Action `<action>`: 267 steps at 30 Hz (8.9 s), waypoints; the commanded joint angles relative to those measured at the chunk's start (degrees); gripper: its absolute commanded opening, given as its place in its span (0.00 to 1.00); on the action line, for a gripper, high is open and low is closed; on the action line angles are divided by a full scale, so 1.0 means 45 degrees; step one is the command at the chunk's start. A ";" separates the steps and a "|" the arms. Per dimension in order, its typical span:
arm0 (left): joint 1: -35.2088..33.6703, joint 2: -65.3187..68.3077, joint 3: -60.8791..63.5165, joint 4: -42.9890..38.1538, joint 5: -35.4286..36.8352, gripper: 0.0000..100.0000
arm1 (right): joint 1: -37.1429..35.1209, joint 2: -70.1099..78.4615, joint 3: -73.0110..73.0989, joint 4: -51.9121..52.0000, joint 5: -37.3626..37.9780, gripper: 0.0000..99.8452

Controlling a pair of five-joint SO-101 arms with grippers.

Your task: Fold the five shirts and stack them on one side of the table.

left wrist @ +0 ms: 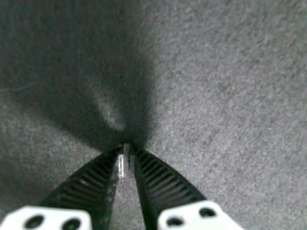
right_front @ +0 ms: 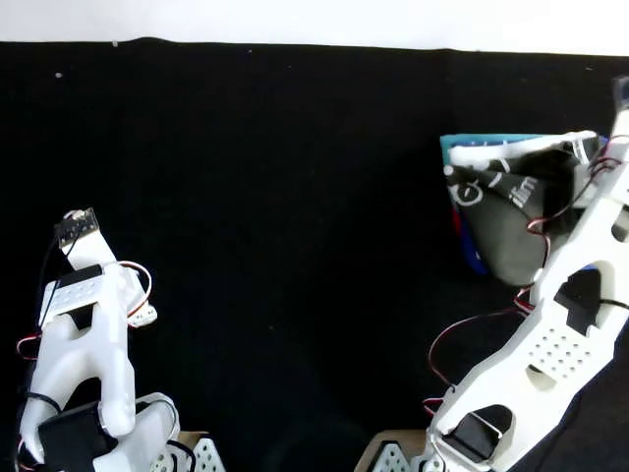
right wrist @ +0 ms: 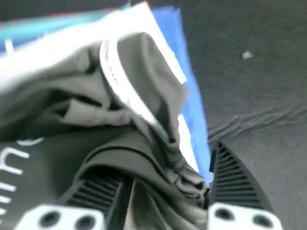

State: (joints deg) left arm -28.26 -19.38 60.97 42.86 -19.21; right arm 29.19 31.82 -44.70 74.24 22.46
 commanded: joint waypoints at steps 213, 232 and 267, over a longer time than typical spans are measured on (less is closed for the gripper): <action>-0.0088 -0.0029 0.0010 -0.0508 0.0020 0.01 | -0.0322 0.0908 -0.7746 0.5968 -0.6427 0.00; -0.0088 -0.0029 0.0010 -0.0508 0.0020 0.01 | 0.0498 0.1026 -0.2256 0.1475 -0.5763 0.01; -0.0088 -0.0029 0.0010 -0.0508 0.0020 0.01 | -0.0694 0.0147 -0.4777 -0.0654 -0.5705 0.01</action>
State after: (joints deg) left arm -28.26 -19.38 60.97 42.86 -19.21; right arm 25.49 37.01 -61.67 69.67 -3.74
